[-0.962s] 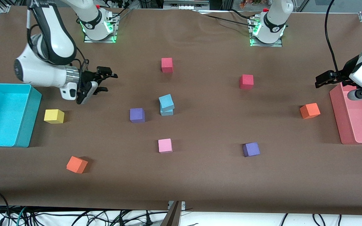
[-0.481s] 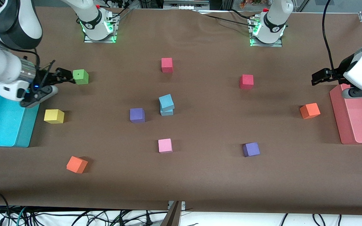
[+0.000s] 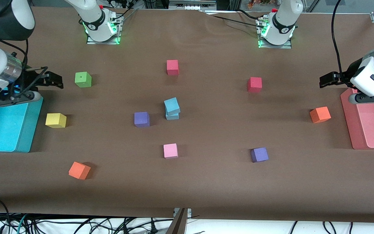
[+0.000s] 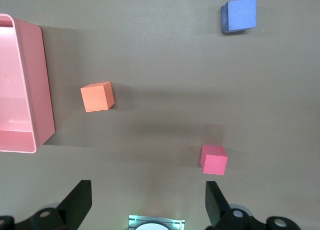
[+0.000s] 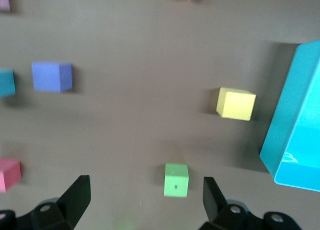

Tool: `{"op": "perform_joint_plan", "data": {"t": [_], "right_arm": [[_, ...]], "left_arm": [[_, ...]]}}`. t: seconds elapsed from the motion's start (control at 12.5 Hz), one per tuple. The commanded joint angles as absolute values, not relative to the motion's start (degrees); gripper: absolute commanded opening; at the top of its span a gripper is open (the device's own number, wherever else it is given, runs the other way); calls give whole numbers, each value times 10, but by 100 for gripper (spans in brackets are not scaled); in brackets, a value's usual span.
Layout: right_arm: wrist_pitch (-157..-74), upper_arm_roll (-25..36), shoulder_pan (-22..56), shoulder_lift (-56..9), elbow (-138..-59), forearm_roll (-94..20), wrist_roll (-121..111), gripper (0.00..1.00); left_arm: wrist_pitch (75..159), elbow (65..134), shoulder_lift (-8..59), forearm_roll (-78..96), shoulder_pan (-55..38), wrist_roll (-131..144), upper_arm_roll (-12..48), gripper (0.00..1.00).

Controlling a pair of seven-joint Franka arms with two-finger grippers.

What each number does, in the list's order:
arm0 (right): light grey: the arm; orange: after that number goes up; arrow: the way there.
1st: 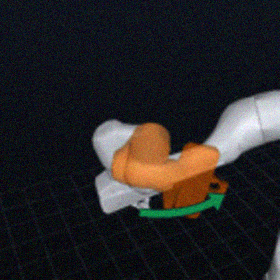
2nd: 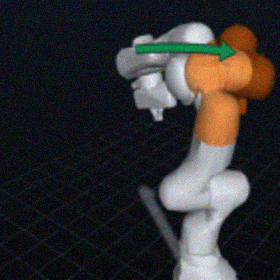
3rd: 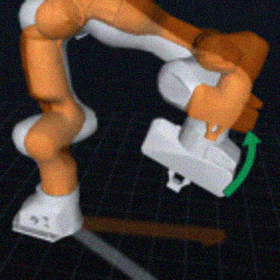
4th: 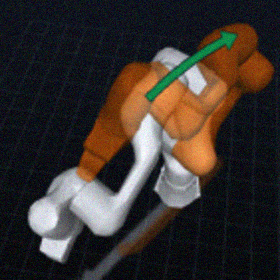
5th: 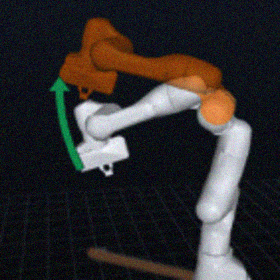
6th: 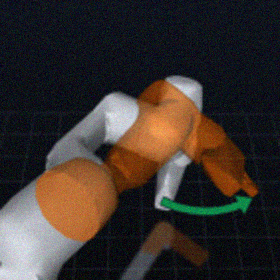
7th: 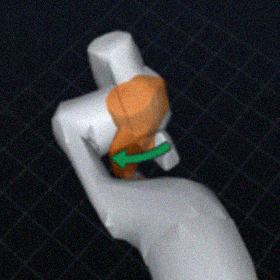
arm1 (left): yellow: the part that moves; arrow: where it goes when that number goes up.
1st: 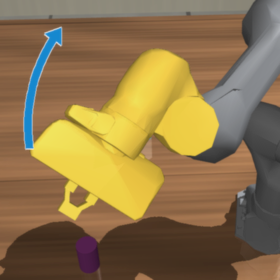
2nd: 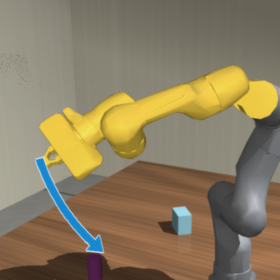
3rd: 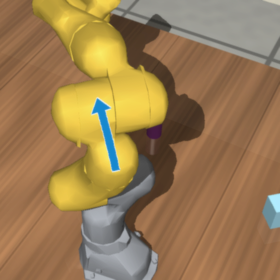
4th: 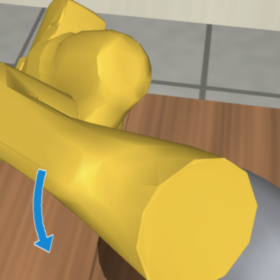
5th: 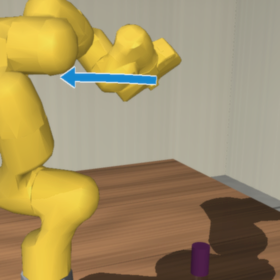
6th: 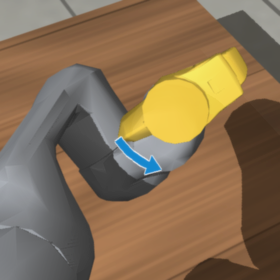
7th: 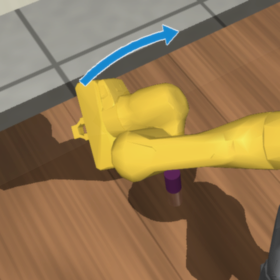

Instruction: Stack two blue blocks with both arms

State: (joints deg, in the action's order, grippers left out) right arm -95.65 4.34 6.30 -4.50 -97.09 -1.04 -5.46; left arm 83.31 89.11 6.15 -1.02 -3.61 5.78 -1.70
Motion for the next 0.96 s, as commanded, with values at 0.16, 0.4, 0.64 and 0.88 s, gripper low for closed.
{"op": "perform_joint_plan", "data": {"t": [0.16, 0.4, 0.64, 0.88], "right_arm": [[-964, 51, 69, 1, -983, -2, 11, 99], [-972, 91, 87, 9, -991, -7, 2, 99], [-976, 83, 72, 10, -986, -10, 1, 99], [-972, 69, 63, 10, -985, -10, 1, 99]], "left_arm": [[817, 868, 69, -23, -40, 54, -18, 100], [817, 869, 65, -25, -105, 55, -79, 100], [810, 868, 66, -18, -125, 54, -102, 100], [810, 868, 67, -17, -113, 54, -91, 100]]}}
